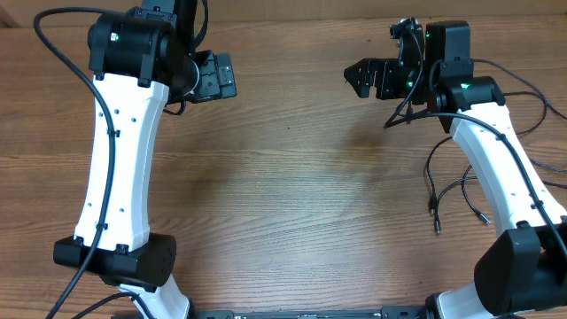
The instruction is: Untangle cables
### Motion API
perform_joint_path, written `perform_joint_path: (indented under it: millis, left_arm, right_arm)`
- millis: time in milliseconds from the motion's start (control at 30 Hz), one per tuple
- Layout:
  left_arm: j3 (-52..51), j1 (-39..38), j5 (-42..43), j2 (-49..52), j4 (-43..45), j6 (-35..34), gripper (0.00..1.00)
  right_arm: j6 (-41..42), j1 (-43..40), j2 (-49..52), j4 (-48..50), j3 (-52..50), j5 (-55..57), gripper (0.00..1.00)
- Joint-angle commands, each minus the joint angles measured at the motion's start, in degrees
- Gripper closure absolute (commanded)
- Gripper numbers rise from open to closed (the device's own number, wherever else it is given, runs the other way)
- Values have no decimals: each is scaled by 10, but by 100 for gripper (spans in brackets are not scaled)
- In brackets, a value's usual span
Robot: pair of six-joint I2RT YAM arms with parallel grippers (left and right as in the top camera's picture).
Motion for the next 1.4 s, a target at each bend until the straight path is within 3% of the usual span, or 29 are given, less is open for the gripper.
perform_joint_path:
  millis: [0, 1000, 1367]
  left_arm:
    - [-4, 6, 4, 7, 3, -3, 1]
    - [-4, 6, 4, 5, 3, -3, 0]
    - [-4, 6, 4, -45, 3, -3, 0]
  right_arm:
    - [-4, 0, -3, 2, 5, -3, 0]
    - [-4, 0, -3, 2, 5, -3, 0]
    - [-4, 0, -3, 2, 5, -3, 0]
